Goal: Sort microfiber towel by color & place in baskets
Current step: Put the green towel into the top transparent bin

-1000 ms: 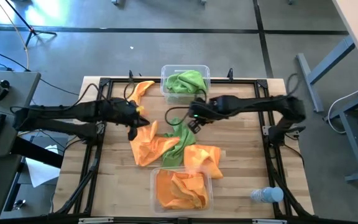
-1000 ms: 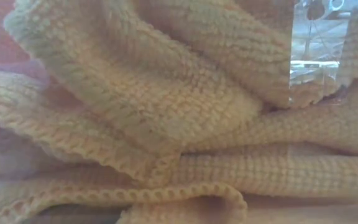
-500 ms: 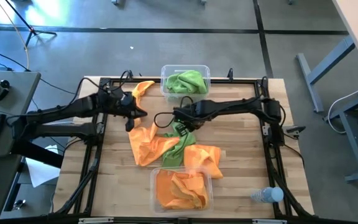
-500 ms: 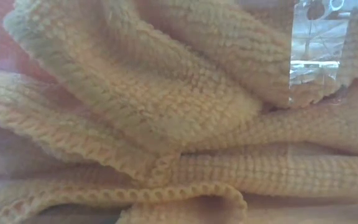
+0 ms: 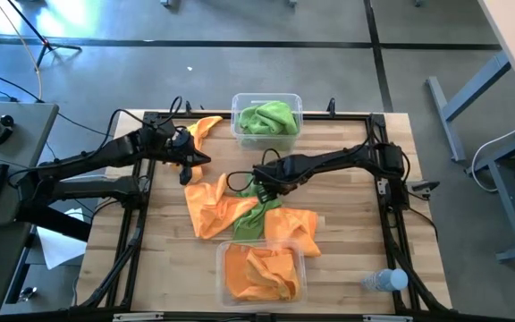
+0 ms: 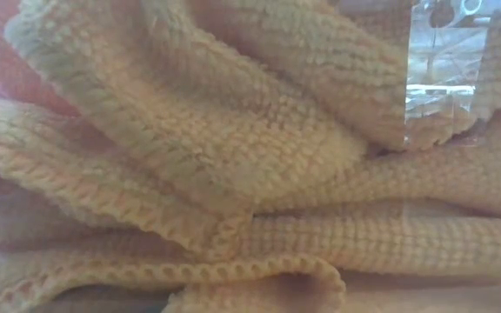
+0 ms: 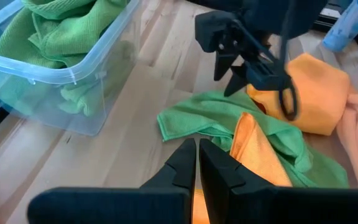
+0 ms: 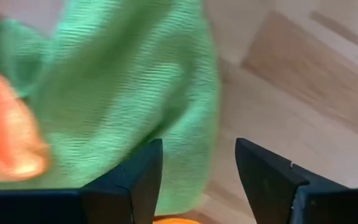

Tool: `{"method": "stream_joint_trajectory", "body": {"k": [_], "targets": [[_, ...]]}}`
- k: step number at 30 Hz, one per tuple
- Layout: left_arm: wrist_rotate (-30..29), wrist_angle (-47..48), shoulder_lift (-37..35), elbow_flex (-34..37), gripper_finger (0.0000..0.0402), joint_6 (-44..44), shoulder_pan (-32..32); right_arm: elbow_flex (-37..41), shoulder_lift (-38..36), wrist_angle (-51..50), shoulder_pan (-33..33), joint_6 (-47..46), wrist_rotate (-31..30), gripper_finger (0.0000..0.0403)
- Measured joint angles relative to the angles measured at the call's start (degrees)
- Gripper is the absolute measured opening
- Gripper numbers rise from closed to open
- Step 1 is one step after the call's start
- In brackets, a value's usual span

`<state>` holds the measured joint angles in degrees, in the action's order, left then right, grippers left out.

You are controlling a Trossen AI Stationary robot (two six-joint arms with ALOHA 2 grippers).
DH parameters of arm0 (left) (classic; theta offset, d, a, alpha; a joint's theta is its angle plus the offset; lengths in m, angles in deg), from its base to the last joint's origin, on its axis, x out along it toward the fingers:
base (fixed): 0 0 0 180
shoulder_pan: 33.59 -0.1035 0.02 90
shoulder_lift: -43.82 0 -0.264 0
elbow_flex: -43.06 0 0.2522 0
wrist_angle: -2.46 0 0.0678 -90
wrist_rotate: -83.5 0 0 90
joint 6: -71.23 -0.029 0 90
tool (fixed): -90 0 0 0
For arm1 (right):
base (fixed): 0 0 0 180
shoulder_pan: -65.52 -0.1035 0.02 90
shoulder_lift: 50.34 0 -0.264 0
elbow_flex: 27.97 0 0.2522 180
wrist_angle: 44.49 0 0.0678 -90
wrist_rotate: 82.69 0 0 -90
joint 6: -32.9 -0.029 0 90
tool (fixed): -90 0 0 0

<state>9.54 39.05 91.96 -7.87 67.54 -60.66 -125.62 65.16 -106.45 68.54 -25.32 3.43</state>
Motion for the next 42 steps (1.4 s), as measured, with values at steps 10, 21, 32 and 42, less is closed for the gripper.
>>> {"method": "stream_joint_trajectory", "body": {"k": [10, 21, 32, 42], "targets": [[0.0, -0.1, 0.1, 0.0, 0.0008, 0.0, 0.0, 0.4, 2.6, 4.6, -1.5, -0.9, 1.3, 0.0173], [0.0, -0.2, 0.1, 0.0, 0.0008, 1.1, 0.0, 0.3, 3.4, 6.1, -2.3, 2.5, -0.2, 0.0017], [-0.6, -0.2, 0.1, 0.0, 0.0008, 3.5, 0.1, 0.3, -15.3, 1.7, -2.3, 4.6, -15.8, 0.0008], [-0.9, -0.4, 0.1, 0.0, 0.0008, 3.5, 0.1, 0.3, -31.0, 14.3, -0.7, 19.9, -30.9, 0.0002]]}}
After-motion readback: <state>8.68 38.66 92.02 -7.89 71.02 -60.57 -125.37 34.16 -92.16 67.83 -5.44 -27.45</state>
